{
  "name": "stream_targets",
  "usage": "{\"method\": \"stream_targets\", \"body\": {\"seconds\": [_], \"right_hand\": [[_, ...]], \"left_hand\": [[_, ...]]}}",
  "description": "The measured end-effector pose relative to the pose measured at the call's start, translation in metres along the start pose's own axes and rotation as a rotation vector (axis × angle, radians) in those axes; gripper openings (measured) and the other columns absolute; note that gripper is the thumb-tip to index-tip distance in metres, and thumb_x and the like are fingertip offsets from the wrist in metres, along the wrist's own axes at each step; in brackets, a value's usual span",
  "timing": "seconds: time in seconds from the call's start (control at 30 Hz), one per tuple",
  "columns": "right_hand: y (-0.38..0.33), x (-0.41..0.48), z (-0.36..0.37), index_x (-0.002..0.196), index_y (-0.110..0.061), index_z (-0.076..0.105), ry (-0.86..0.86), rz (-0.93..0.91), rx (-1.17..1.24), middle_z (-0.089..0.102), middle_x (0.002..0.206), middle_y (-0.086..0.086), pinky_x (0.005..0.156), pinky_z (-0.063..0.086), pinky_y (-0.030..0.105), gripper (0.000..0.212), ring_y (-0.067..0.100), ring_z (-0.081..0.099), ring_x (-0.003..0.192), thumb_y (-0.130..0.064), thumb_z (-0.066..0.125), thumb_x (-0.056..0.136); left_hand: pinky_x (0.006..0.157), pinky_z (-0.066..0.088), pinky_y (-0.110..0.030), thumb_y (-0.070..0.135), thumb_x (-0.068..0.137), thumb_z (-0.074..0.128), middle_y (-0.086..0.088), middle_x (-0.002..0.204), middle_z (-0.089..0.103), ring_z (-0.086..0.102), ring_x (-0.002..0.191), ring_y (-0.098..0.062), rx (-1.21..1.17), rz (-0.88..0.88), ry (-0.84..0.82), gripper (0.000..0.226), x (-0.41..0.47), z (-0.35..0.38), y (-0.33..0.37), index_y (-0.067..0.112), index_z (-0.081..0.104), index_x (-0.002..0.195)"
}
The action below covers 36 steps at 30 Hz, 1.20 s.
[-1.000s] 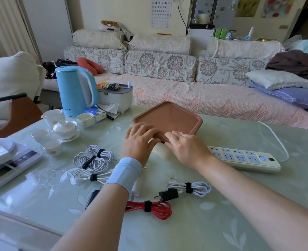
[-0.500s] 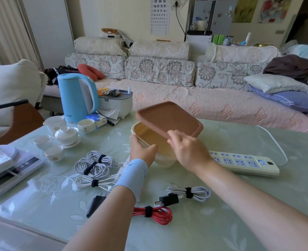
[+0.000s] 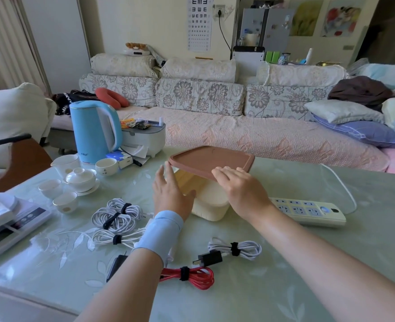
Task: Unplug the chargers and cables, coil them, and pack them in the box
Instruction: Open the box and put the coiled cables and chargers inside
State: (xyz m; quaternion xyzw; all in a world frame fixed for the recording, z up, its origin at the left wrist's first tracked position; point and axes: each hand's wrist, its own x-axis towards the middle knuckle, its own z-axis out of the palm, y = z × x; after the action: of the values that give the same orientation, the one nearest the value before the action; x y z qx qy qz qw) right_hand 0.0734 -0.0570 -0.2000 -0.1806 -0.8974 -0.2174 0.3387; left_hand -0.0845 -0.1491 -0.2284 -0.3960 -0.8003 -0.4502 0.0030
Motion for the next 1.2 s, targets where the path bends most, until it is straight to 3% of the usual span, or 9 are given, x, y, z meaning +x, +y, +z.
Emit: {"method": "stream_targets", "body": {"seconds": [0.23, 0.33, 0.47, 0.53, 0.6, 0.7, 0.9, 1.03, 1.2], "right_hand": [[0.017, -0.012, -0.035, 0.093, -0.004, 0.070, 0.090, 0.008, -0.131, 0.074, 0.097, 0.013, 0.069, 0.060, 0.039, 0.022, 0.029, 0.073, 0.088, 0.000, 0.050, 0.085], [0.034, -0.031, -0.055, 0.085, 0.000, 0.065, -0.003, 0.089, -0.178, 0.065, 0.070, 0.011, 0.045, 0.046, 0.027, 0.024, 0.028, 0.066, 0.057, 0.013, 0.066, 0.065], [0.062, -0.070, -0.081, 0.081, -0.004, 0.050, -0.178, 0.207, -0.278, 0.048, 0.046, 0.005, 0.034, 0.025, 0.021, 0.049, 0.022, 0.051, 0.035, 0.015, 0.068, 0.039], [0.070, -0.084, -0.089, 0.089, -0.003, 0.049, -0.302, 0.267, -0.283, 0.055, 0.055, 0.007, 0.040, 0.043, 0.027, 0.058, 0.023, 0.057, 0.043, 0.017, 0.068, 0.038], [0.075, -0.096, -0.090, 0.119, -0.003, 0.051, -0.422, 0.293, -0.273, 0.066, 0.090, 0.012, 0.070, 0.055, 0.038, 0.062, 0.028, 0.068, 0.080, 0.015, 0.064, 0.062], [0.081, -0.110, -0.091, 0.143, -0.015, 0.035, -0.570, 0.406, -0.154, 0.057, 0.128, 0.005, 0.096, 0.044, 0.040, 0.065, 0.029, 0.056, 0.117, 0.011, 0.042, 0.085], [0.095, -0.124, -0.074, 0.133, -0.023, 0.046, -0.785, 0.420, -0.054, 0.054, 0.136, -0.001, 0.102, 0.039, 0.044, 0.047, 0.026, 0.053, 0.124, -0.013, 0.052, 0.088], [0.094, -0.114, -0.062, 0.145, -0.024, 0.036, -0.857, 0.453, 0.038, 0.042, 0.149, 0.001, 0.117, 0.020, 0.052, 0.066, 0.026, 0.039, 0.137, -0.051, 0.057, 0.089], [0.074, -0.081, -0.047, 0.147, -0.020, 0.034, -0.741, 0.454, 0.148, 0.037, 0.151, 0.006, 0.113, 0.027, 0.047, 0.061, 0.031, 0.039, 0.135, -0.045, 0.052, 0.094]], "left_hand": [[0.109, 0.028, -0.022, 0.019, 0.094, 0.055, -0.003, 0.140, 0.042, 0.041, 0.131, -0.016, -0.368, 0.174, 0.108, 0.041, -0.013, -0.014, 0.059, 0.012, 0.050, 0.135], [0.100, 0.024, -0.010, 0.023, 0.092, 0.058, 0.001, 0.137, 0.046, 0.042, 0.127, -0.011, -0.345, 0.221, 0.003, 0.041, -0.026, -0.007, 0.080, 0.016, 0.054, 0.132], [0.106, 0.032, -0.024, 0.028, 0.091, 0.058, 0.002, 0.140, 0.047, 0.045, 0.127, -0.017, -0.173, 0.363, -0.214, 0.046, -0.043, 0.014, 0.102, 0.022, 0.049, 0.136], [0.107, 0.034, -0.028, 0.030, 0.092, 0.055, 0.005, 0.147, 0.043, 0.044, 0.130, -0.019, -0.049, 0.416, -0.327, 0.048, -0.051, 0.023, 0.109, 0.026, 0.045, 0.139], [0.100, 0.035, -0.028, 0.029, 0.094, 0.053, 0.003, 0.145, 0.045, 0.046, 0.128, -0.022, 0.066, 0.424, -0.439, 0.049, -0.056, 0.028, 0.115, 0.028, 0.039, 0.141], [0.098, 0.036, -0.032, 0.028, 0.095, 0.050, -0.003, 0.138, 0.051, 0.047, 0.123, -0.025, 0.175, 0.424, -0.521, 0.049, -0.058, 0.035, 0.118, 0.028, 0.037, 0.142], [0.106, 0.033, -0.036, 0.035, 0.095, 0.046, 0.005, 0.147, 0.042, 0.038, 0.132, -0.021, 0.435, 0.415, -0.512, 0.043, -0.051, 0.057, 0.103, 0.029, 0.041, 0.138], [0.105, 0.035, -0.039, 0.020, 0.095, 0.044, -0.002, 0.150, 0.034, 0.037, 0.133, -0.026, 0.572, 0.375, -0.502, 0.050, -0.046, 0.065, 0.095, 0.019, 0.032, 0.144], [0.097, 0.042, -0.038, 0.003, 0.091, 0.043, -0.003, 0.141, 0.048, 0.050, 0.123, -0.027, 0.639, 0.403, -0.449, 0.050, -0.035, 0.066, 0.085, 0.016, 0.036, 0.139]]}}
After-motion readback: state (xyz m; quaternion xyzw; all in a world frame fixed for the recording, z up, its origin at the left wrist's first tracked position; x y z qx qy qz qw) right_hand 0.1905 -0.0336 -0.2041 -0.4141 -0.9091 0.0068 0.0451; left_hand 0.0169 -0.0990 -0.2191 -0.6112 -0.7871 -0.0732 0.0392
